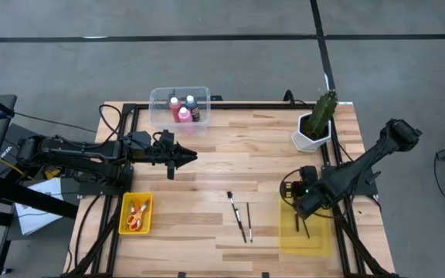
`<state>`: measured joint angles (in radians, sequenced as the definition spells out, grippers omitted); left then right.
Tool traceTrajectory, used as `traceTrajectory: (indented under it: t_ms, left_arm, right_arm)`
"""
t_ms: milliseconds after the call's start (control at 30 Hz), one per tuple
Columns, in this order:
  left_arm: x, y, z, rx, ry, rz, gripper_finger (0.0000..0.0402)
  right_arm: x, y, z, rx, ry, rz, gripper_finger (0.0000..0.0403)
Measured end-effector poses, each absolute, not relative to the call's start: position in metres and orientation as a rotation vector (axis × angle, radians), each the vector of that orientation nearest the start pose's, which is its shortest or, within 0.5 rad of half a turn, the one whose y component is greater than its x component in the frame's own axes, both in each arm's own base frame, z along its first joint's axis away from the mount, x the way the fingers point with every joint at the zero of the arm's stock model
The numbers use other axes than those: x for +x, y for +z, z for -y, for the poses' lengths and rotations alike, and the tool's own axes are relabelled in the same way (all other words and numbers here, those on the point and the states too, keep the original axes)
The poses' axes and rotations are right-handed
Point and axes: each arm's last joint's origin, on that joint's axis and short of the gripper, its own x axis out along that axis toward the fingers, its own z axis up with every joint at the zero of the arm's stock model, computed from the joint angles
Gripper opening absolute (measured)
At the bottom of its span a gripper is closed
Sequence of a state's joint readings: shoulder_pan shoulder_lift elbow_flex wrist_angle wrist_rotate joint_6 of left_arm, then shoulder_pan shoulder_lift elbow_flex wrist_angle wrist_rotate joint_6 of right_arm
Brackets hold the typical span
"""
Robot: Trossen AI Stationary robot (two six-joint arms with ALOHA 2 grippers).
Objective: Pick & Place Paint Supplies
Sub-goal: Put the brow brush into the yellow bin
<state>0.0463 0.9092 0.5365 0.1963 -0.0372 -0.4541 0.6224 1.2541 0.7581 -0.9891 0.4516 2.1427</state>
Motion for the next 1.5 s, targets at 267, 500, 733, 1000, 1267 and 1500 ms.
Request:
traceTrajectory:
  t_ms: [267, 500, 733, 1000, 1267, 1500]
  left_arm:
    - [0.203, 0.262, -0.011, -0.453, 0.123, -0.152, 0.0076]
    - [0.203, 0.262, -0.011, -0.453, 0.126, -0.150, 0.0076]
    - [0.203, 0.262, -0.011, -0.453, 0.126, -0.150, 0.0076]
    - [0.203, 0.262, -0.010, -0.481, 0.124, -0.149, 0.0076]
    - [0.203, 0.262, 0.000, -0.508, 0.077, -0.158, 0.0076]
    - [0.203, 0.262, 0.004, -0.555, 0.095, -0.150, 0.0076]
  right_arm:
    - [0.161, 0.216, -0.095, 1.044, -0.920, -0.613, 0.0054]
    - [0.169, 0.234, -0.094, 1.039, -0.745, -0.500, 0.0054]
    - [0.188, 0.250, -0.088, 1.025, -0.604, -0.399, 0.0054]
    - [0.208, 0.267, -0.076, 0.972, -0.492, -0.283, 0.0054]
    - [0.223, 0.277, -0.057, 0.986, -0.411, -0.234, 0.0054]
    - [0.249, 0.299, -0.045, 0.918, -0.288, -0.247, 0.0054]
